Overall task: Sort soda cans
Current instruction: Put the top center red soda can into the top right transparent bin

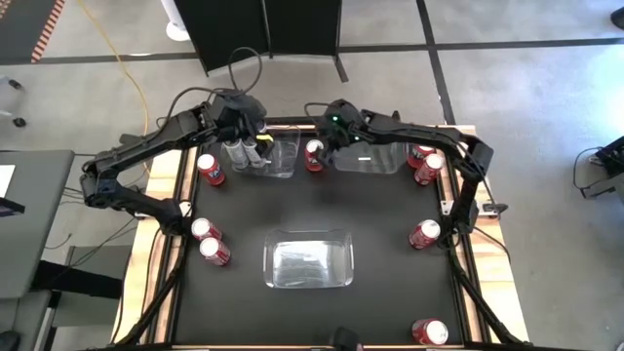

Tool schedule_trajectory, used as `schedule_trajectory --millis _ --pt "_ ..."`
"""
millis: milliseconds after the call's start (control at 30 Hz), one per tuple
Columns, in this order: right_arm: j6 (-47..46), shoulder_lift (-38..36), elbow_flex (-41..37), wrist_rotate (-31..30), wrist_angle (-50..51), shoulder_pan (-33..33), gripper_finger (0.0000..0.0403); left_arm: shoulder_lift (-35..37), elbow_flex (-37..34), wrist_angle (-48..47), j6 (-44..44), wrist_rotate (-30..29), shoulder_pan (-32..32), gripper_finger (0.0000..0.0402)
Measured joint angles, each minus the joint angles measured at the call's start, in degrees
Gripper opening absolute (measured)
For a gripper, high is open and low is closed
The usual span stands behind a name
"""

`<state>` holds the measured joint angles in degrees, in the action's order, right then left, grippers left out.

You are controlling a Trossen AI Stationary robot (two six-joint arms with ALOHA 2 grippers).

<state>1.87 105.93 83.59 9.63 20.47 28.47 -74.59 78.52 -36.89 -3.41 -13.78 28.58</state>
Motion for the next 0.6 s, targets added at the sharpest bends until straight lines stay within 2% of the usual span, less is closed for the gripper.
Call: schedule_trajectory --millis 600 --pt "5.08 4.06 1.2 1.16 2.07 1.93 0.0385 -0.06 -0.04 -1.2 10.74 -0.33 0.0 0.0328"
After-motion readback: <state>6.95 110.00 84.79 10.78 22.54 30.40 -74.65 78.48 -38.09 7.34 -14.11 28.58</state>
